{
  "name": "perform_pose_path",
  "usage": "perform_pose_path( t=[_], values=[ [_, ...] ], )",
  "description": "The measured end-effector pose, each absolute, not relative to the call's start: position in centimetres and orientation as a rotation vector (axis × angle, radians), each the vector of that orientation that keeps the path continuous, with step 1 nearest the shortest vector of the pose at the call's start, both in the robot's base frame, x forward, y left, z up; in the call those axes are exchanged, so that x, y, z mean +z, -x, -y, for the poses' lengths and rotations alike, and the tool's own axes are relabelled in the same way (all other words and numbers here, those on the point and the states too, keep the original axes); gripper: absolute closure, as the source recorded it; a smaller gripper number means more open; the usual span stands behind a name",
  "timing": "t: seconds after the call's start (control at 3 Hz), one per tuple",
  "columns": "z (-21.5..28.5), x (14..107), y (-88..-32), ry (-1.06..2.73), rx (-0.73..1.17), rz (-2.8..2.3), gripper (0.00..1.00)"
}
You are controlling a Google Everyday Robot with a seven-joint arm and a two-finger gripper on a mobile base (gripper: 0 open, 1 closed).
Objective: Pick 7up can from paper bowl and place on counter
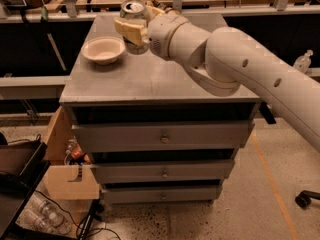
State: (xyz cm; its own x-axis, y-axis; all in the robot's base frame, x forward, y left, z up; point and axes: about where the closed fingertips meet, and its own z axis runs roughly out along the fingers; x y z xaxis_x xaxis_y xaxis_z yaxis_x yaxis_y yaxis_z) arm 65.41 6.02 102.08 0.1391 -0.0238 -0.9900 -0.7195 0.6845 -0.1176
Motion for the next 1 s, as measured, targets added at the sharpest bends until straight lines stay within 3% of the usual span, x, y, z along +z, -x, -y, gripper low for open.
perform_pose_path(
  t=[0.33,0.67,1.0],
  values=[
    [-4.3,105.0,-65.6,0.638,0.557,-1.397,1.0],
    [-8.2,107.4,-65.4,0.687,0.626,-1.429,1.0],
    [-7.9,104.6,-68.3,0.67,0.66,-1.537,1.0]
  ],
)
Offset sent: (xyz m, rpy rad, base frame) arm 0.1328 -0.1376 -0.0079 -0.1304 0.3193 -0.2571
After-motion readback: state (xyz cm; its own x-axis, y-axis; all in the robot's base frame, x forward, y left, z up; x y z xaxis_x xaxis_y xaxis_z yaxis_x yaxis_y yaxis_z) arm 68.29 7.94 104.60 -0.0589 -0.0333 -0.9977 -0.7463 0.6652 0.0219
